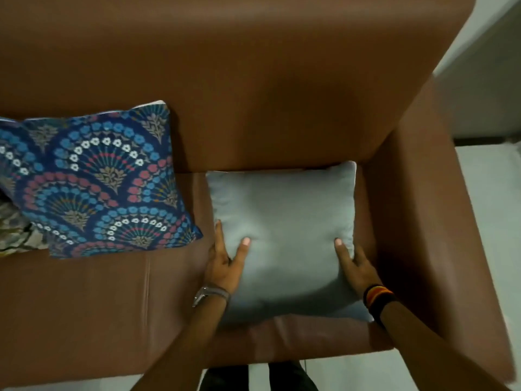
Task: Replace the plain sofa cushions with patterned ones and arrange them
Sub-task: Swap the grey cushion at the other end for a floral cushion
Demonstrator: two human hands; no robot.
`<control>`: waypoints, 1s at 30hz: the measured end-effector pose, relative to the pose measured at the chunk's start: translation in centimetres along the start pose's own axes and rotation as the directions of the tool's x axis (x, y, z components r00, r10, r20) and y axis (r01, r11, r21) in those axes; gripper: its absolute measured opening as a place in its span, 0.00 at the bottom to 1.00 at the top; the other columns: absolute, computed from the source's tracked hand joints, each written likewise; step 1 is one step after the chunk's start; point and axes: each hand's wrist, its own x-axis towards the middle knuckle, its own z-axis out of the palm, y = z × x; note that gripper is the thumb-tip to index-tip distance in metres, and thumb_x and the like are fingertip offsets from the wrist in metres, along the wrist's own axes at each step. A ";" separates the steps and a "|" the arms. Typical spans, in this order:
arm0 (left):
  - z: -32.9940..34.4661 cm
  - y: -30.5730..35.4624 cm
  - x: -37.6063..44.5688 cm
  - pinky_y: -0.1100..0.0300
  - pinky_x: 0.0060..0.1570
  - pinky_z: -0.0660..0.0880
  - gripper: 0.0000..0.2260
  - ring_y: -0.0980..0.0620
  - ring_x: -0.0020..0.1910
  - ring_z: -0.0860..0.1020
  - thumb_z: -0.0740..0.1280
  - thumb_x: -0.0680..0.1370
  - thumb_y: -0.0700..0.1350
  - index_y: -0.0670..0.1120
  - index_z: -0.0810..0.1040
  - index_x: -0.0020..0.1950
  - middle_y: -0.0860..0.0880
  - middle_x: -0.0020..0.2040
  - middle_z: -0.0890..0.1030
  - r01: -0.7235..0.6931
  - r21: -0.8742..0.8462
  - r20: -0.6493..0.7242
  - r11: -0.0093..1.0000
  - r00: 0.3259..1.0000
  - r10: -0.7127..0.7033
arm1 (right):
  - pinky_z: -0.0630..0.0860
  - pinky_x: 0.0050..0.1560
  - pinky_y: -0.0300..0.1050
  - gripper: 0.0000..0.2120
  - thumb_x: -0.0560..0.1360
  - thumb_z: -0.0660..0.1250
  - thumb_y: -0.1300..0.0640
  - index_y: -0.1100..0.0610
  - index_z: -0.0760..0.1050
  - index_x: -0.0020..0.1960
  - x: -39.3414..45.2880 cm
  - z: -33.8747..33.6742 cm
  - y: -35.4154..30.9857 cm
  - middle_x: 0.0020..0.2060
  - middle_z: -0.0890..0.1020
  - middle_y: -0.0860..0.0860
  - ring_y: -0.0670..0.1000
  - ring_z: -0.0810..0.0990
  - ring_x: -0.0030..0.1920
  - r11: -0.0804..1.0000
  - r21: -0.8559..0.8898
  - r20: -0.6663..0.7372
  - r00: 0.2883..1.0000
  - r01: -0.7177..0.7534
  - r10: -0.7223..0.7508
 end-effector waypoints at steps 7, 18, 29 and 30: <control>-9.6 5.8 1.4 0.48 0.74 0.70 0.30 0.50 0.71 0.77 0.65 0.77 0.72 0.55 0.80 0.72 0.55 0.70 0.81 0.099 -0.179 0.218 0.979 0.974 -0.059 | 0.74 0.68 0.53 0.28 0.76 0.60 0.26 0.41 0.83 0.64 -2.3 -10.6 -3.4 0.61 0.86 0.46 0.51 0.85 0.58 0.964 0.241 0.151 0.977 0.112 -0.151; -3.6 16.3 4.5 0.51 0.43 0.83 0.36 0.44 0.52 0.84 0.53 0.83 0.69 0.51 0.54 0.86 0.45 0.64 0.81 -0.016 -0.143 0.072 0.990 0.997 0.026 | 0.61 0.79 0.68 0.52 0.64 0.57 0.13 0.36 0.59 0.83 3.0 -9.1 -13.2 0.83 0.64 0.47 0.57 0.64 0.81 0.896 0.320 -0.001 0.946 0.308 -0.324; -0.5 15.1 1.3 0.35 0.61 0.79 0.41 0.48 0.57 0.84 0.59 0.68 0.82 0.64 0.73 0.76 0.52 0.60 0.84 0.155 -0.418 0.217 0.895 0.974 -0.067 | 0.78 0.64 0.46 0.40 0.70 0.75 0.30 0.51 0.71 0.74 -4.7 -11.6 -20.7 0.65 0.80 0.43 0.46 0.81 0.62 0.747 0.218 -0.274 0.774 0.628 -0.570; 0.6 15.3 0.7 0.34 0.60 0.80 0.40 0.46 0.59 0.84 0.59 0.69 0.81 0.62 0.73 0.76 0.50 0.61 0.84 0.206 -0.477 0.261 0.855 0.961 -0.086 | 0.78 0.61 0.45 0.40 0.71 0.75 0.31 0.53 0.70 0.73 -5.5 -12.6 -22.1 0.63 0.80 0.44 0.48 0.81 0.60 0.753 0.135 -0.274 0.754 0.644 -0.597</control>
